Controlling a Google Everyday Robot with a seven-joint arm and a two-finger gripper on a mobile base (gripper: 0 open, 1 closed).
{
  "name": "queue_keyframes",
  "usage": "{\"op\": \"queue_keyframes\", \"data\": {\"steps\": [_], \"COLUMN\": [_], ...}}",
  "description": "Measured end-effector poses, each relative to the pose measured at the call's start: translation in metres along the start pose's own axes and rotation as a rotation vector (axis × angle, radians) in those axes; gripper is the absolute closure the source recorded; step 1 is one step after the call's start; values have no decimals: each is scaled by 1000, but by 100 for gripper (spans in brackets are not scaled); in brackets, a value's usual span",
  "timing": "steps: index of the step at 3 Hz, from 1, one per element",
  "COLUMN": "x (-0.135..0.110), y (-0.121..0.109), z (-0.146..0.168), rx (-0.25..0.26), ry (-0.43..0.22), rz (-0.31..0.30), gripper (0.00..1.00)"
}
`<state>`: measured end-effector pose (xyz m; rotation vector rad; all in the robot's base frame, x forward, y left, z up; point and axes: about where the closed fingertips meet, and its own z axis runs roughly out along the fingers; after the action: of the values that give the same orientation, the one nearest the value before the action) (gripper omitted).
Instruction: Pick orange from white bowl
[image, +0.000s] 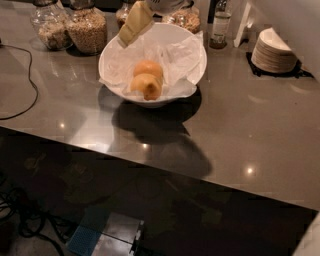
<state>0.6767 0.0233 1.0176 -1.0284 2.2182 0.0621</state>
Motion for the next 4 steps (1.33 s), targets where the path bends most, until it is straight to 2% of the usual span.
{"op": "queue_keyframes", "data": {"steps": [1,2,3,4], "x": [4,9,19,41], "y": [30,51,52,47], "z": [5,16,33,53], "rx": [-5,-14,-39,-73], "ry": [61,146,214,254], "rz": [99,229,372,500], "gripper": [0,0,0,0]}}
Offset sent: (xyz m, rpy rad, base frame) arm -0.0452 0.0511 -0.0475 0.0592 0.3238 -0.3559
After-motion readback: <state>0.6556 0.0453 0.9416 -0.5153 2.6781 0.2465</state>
